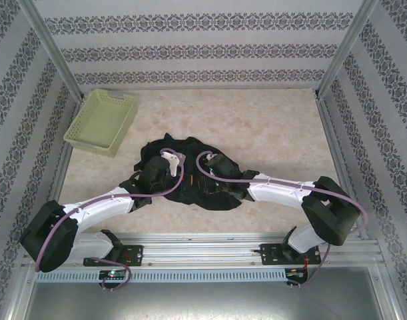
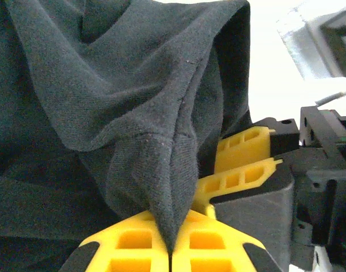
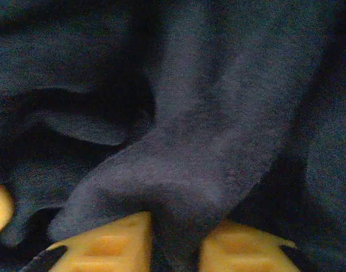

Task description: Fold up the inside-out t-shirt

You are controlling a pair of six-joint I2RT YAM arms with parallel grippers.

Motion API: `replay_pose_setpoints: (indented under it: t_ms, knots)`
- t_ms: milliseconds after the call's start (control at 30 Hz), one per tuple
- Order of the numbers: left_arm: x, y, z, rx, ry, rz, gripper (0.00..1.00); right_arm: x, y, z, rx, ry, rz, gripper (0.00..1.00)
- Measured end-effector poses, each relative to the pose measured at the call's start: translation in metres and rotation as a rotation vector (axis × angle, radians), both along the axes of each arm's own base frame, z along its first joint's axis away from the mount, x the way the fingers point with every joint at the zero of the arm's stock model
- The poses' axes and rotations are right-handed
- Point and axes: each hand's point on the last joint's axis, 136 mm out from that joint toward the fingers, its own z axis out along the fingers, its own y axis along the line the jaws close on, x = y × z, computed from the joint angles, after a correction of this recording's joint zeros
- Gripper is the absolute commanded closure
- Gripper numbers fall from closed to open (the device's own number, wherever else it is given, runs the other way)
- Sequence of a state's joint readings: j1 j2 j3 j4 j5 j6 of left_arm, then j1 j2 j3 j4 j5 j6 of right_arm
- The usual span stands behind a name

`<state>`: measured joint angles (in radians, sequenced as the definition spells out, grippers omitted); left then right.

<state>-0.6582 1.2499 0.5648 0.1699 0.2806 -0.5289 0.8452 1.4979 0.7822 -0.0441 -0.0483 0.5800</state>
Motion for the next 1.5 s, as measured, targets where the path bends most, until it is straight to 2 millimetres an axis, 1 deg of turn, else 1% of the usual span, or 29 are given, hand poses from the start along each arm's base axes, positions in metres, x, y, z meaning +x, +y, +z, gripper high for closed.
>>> replay_pose_setpoints:
  t_ms: [33, 67, 167, 233, 267, 300, 333, 433, 500, 567, 600, 700, 767, 800, 867, 933, 967, 1067, 1133, 1233, 1433, 1467, 1500]
  knots:
    - [0.001, 0.001, 0.000, -0.004, 0.003, 0.003, 1.00, 0.000, 0.001, 0.005, 0.009, -0.013, 0.006, 0.98]
    - [0.002, 0.002, 0.000, -0.014, 0.010, 0.007, 1.00, -0.001, 0.001, 0.011, 0.020, -0.027, 0.009, 1.00]
    - [0.015, 0.019, -0.002, -0.070, 0.032, 0.068, 0.90, -0.003, -0.005, 0.039, 0.074, -0.086, 0.004, 1.00]
    - [0.022, 0.030, -0.010, -0.066, 0.053, 0.111, 0.85, -0.003, -0.017, 0.057, 0.123, -0.122, -0.014, 1.00]
    - [0.023, 0.032, -0.013, -0.062, 0.059, 0.116, 0.81, -0.003, -0.023, 0.061, 0.142, -0.131, -0.023, 1.00]
    - [0.023, 0.032, -0.015, -0.056, 0.065, 0.119, 0.75, -0.002, -0.030, 0.061, 0.165, -0.134, -0.037, 1.00]
    - [0.023, 0.033, -0.017, -0.049, 0.068, 0.123, 0.69, -0.002, -0.037, 0.058, 0.182, -0.126, -0.047, 1.00]
    - [0.023, 0.040, -0.023, 0.016, 0.083, 0.143, 0.52, -0.009, -0.046, 0.038, 0.203, -0.074, -0.048, 1.00]
    - [0.022, 0.045, -0.023, 0.082, 0.084, 0.165, 0.45, -0.018, -0.044, 0.030, 0.206, -0.051, -0.024, 1.00]
    - [0.019, 0.045, -0.015, 0.155, 0.061, 0.169, 0.41, -0.021, -0.038, 0.034, 0.223, -0.056, 0.000, 1.00]
    - [0.017, 0.042, -0.006, 0.187, 0.035, 0.159, 0.40, -0.021, -0.036, 0.038, 0.238, -0.068, 0.008, 1.00]
    - [0.010, 0.033, 0.026, 0.262, -0.053, 0.142, 0.39, -0.024, -0.028, 0.055, 0.276, -0.118, 0.040, 1.00]
    - [0.008, 0.029, 0.041, 0.302, -0.090, 0.142, 0.40, -0.026, -0.025, 0.061, 0.288, -0.142, 0.059, 1.00]
    - [0.008, 0.028, 0.046, 0.324, -0.101, 0.148, 0.42, -0.026, -0.025, 0.063, 0.291, -0.149, 0.063, 1.00]
    - [0.008, 0.028, 0.048, 0.363, -0.106, 0.156, 0.49, -0.029, -0.022, 0.064, 0.291, -0.155, 0.079, 1.00]
    - [0.009, 0.028, 0.038, 0.410, -0.087, 0.158, 0.53, -0.032, -0.020, 0.064, 0.285, -0.162, 0.092, 1.00]
    - [0.009, 0.027, 0.030, 0.435, -0.071, 0.152, 0.55, -0.033, -0.019, 0.064, 0.284, -0.163, 0.098, 1.00]
    - [0.008, 0.026, 0.003, 0.509, -0.014, 0.136, 0.65, -0.036, -0.016, 0.065, 0.285, -0.169, 0.113, 1.00]
    - [0.010, 0.026, -0.011, 0.554, 0.018, 0.130, 0.68, -0.038, -0.014, 0.066, 0.287, -0.176, 0.121, 1.00]
    - [0.015, 0.022, -0.026, 0.602, 0.049, 0.129, 0.66, -0.039, -0.013, 0.068, 0.291, -0.184, 0.127, 1.00]
    - [0.027, 0.010, -0.040, 0.628, 0.085, 0.139, 0.55, -0.041, -0.013, 0.065, 0.281, -0.191, 0.131, 1.00]
    - [0.027, 0.009, -0.044, 0.634, 0.093, 0.137, 0.55, -0.041, -0.013, 0.065, 0.278, -0.192, 0.130, 1.00]
    - [0.028, 0.009, -0.047, 0.640, 0.100, 0.136, 0.59, -0.041, -0.013, 0.064, 0.277, -0.192, 0.130, 1.00]
